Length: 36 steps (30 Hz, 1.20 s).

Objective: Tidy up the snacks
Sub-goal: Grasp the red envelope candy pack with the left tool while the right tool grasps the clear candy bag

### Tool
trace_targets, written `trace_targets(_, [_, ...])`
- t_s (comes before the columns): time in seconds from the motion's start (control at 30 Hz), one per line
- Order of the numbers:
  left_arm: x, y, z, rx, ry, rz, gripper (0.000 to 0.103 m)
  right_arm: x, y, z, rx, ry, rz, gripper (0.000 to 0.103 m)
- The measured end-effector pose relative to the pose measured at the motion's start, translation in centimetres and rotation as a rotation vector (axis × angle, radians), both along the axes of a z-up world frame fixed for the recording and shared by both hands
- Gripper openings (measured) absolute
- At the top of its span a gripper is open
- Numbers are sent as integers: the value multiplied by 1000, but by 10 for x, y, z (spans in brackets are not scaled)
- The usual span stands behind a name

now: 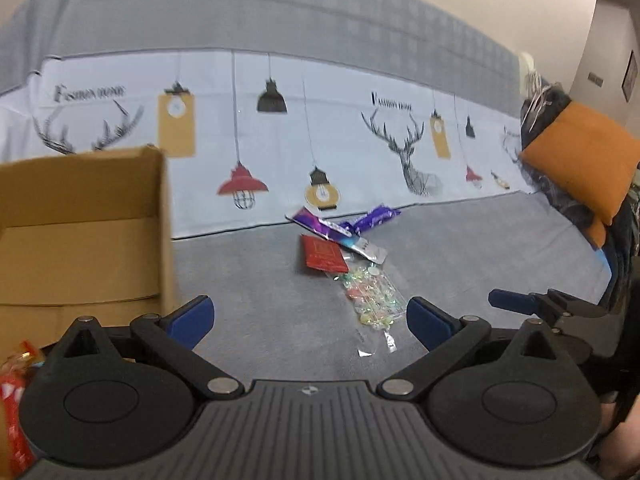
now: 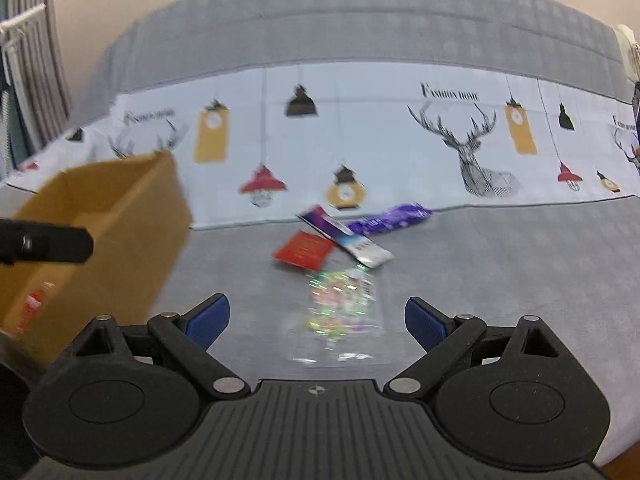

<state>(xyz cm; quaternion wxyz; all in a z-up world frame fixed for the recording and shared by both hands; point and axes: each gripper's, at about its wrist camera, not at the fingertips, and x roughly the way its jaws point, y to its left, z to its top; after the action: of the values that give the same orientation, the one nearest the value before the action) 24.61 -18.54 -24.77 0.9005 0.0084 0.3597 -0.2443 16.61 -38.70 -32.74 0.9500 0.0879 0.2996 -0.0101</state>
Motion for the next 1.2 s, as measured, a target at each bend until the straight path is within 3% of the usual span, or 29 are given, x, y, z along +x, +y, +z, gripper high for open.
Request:
trace_targets(0.13, [17, -15, -15, 46, -22, -22, 102, 35, -14, -29, 25, 50, 12, 95])
trace_targets(0.33, [52, -36, -37, 49, 33, -10, 102, 100, -14, -60, 87, 132, 62, 102])
trace_targets(0.47, [81, -52, -51, 72, 43, -1, 102, 126, 0, -82, 29, 231, 148, 103])
trace_targets(0.53, [93, -57, -58, 70, 61, 3, 102, 126, 19, -88, -142, 215, 214, 102])
trace_targets(0.6, [105, -64, -66, 74, 75, 2, 102, 131, 8, -87, -74, 229, 209, 102])
trace_targets(0.63, [109, -67, -69, 78, 79, -1, 102, 131, 3, -85, -76, 228, 197, 94])
trace_targets(0.7, [117, -74, -75, 81, 89, -10, 102, 128, -10, -78, -67, 213, 159, 66])
trace_targets(0.77, [120, -82, -79, 84, 91, -24, 102, 125, -26, -73, 19, 203, 152, 39])
trace_targets(0.83, [124, -91, -84, 95, 94, -30, 102, 119, -38, -71, 62, 195, 137, 22])
trace_targets(0.97, [130, -109, -92, 76, 121, -40, 102, 109, -48, -68, 57, 185, 122, 13])
trace_targets(1.2, [131, -144, -101, 91, 105, -80, 99, 87, -80, -60, 24, 168, 70, 13])
